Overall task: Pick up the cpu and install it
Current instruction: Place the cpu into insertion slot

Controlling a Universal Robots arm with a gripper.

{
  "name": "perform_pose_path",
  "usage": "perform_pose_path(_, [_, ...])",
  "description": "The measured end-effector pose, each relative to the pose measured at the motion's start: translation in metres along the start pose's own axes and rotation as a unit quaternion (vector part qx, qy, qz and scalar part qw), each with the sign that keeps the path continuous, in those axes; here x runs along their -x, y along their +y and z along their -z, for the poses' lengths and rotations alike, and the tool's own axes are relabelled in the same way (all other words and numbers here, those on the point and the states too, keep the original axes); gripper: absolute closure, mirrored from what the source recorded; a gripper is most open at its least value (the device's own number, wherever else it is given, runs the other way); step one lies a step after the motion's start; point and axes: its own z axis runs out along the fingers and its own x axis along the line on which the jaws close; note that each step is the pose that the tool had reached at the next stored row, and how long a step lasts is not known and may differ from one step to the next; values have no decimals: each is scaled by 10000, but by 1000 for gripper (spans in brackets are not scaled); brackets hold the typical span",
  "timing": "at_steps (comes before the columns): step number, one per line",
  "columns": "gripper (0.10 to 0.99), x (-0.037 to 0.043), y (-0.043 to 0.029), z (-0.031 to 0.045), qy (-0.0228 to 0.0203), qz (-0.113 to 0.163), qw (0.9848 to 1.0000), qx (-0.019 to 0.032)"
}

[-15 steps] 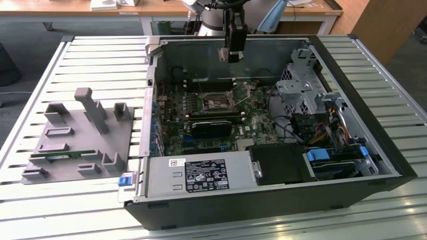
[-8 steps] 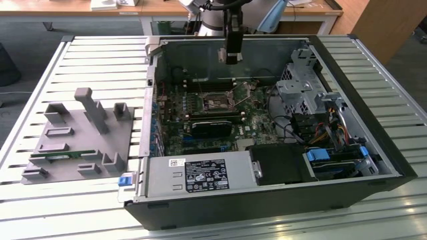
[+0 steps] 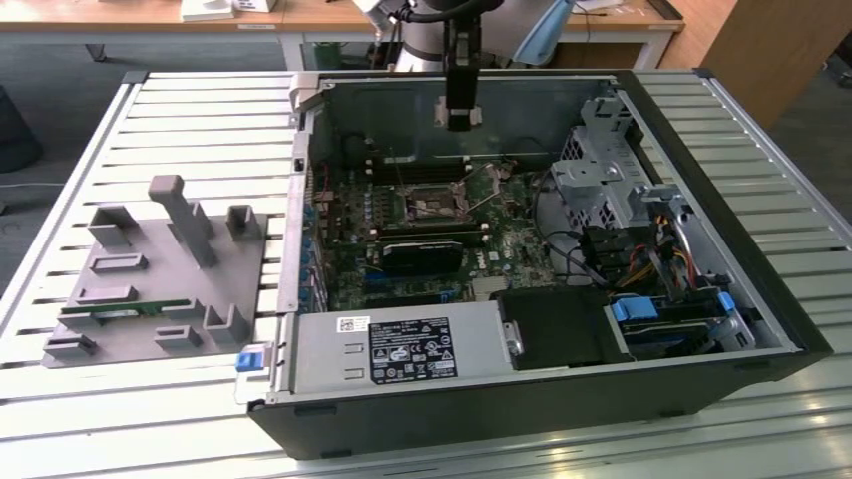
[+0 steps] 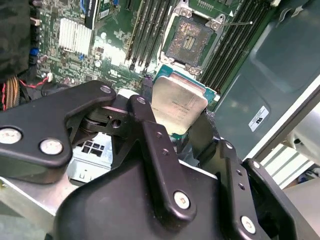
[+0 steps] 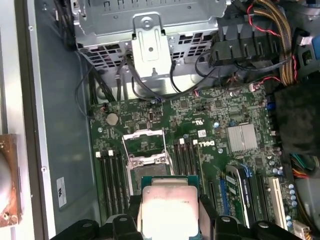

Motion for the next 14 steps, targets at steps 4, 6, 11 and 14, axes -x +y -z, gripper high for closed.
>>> perform_pose_path(4, [549,-1,-6,-54,-6,-44,10000,-14])
perform_pose_path(6, [549,-1,-9,-90,-7,-42,10000,-21])
perform_pose_path(11, [549,0,-16,-155,15,275,9996,-36])
perform_pose_path(14, [549,0,-18,-181,35,549,9985,-38])
